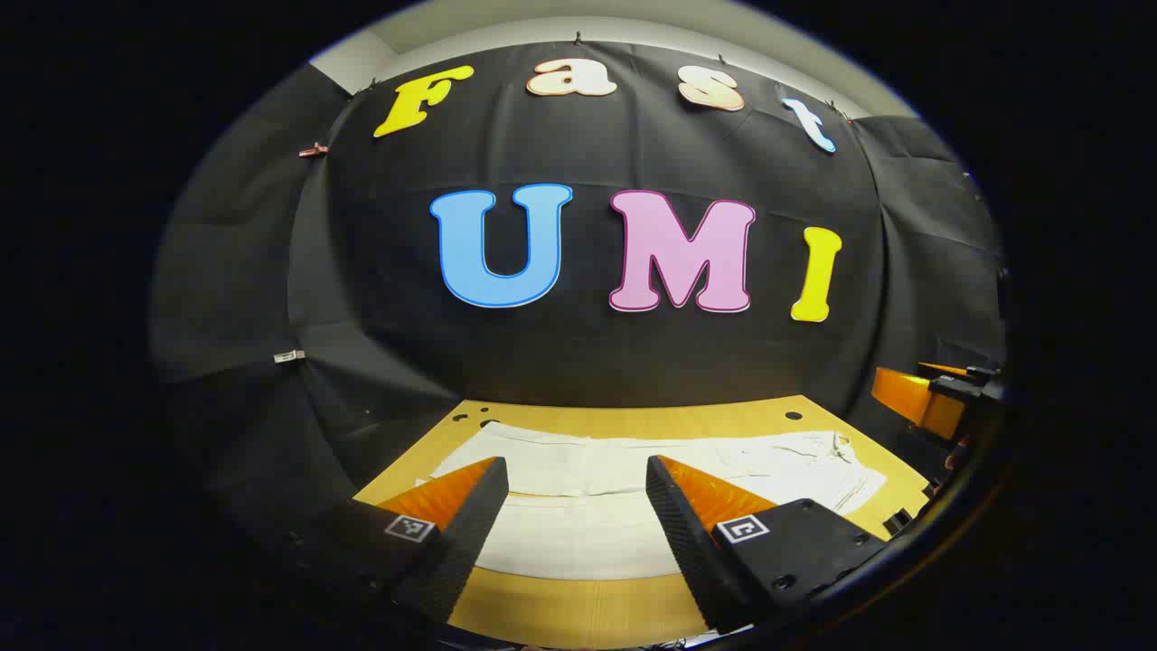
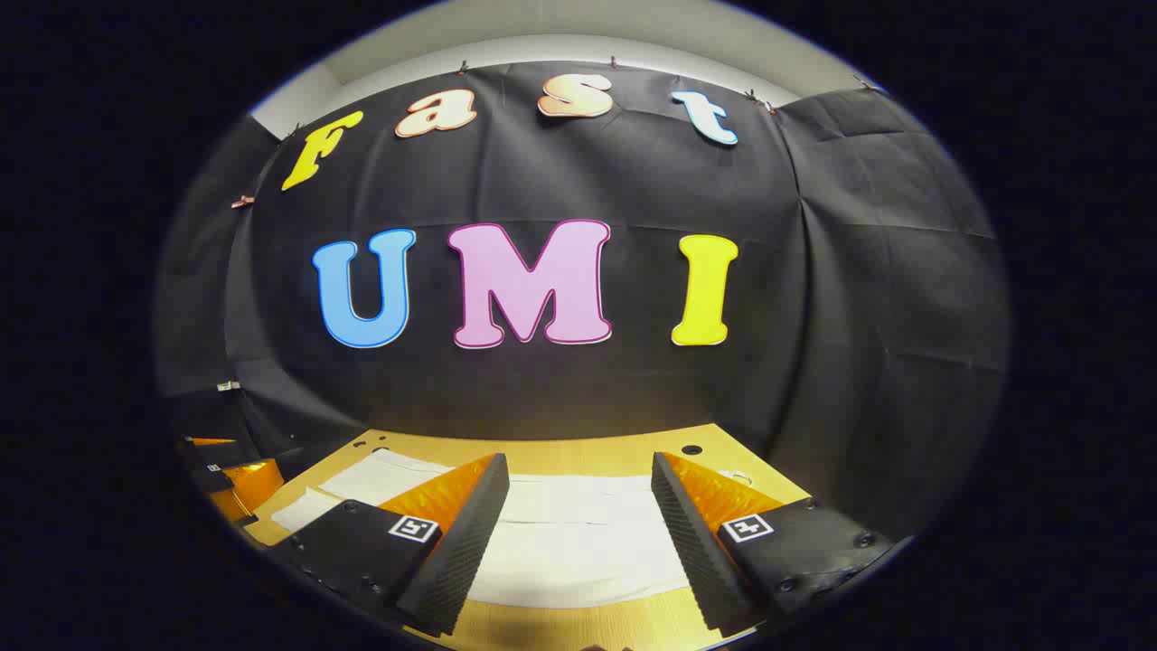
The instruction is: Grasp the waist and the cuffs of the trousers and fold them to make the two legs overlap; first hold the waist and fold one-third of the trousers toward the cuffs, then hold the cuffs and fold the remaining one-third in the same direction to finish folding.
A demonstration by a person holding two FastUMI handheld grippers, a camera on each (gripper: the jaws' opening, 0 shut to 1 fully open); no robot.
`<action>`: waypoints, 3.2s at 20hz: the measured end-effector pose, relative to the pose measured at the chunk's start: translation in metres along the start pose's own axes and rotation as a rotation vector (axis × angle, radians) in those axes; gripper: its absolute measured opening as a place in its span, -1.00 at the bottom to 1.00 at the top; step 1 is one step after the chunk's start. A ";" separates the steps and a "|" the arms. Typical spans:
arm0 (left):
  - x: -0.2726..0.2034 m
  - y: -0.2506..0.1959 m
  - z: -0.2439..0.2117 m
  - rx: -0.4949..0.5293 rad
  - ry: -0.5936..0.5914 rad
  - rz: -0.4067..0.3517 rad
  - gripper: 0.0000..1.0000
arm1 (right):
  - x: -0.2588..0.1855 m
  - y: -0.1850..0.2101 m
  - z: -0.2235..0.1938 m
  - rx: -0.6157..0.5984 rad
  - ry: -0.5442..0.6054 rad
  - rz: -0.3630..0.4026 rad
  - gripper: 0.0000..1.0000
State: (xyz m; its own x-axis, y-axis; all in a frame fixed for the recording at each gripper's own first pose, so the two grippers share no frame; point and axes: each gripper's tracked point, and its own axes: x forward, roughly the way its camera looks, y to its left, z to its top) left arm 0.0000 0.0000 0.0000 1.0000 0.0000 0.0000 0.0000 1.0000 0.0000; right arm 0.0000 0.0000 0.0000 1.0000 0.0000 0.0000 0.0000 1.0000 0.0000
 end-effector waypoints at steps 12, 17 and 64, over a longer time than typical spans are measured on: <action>0.023 -0.031 -0.002 0.049 0.014 -0.081 0.94 | 0.013 -0.028 -0.013 0.044 0.038 -0.040 0.94; 0.032 -0.033 0.000 0.053 0.001 -0.074 0.94 | 0.021 -0.038 -0.012 0.053 0.035 -0.060 0.92; 0.066 -0.033 -0.086 0.121 0.222 0.161 0.94 | 0.078 -0.290 -0.266 -1.114 0.633 0.535 0.95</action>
State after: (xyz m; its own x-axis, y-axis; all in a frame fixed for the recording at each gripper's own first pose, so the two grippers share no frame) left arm 0.0663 -0.0333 -0.0860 0.9628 0.1716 -0.2087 -0.1449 0.9799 0.1373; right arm 0.0781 -0.2898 -0.2663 0.7084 0.0791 -0.7014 -0.6782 0.3514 -0.6454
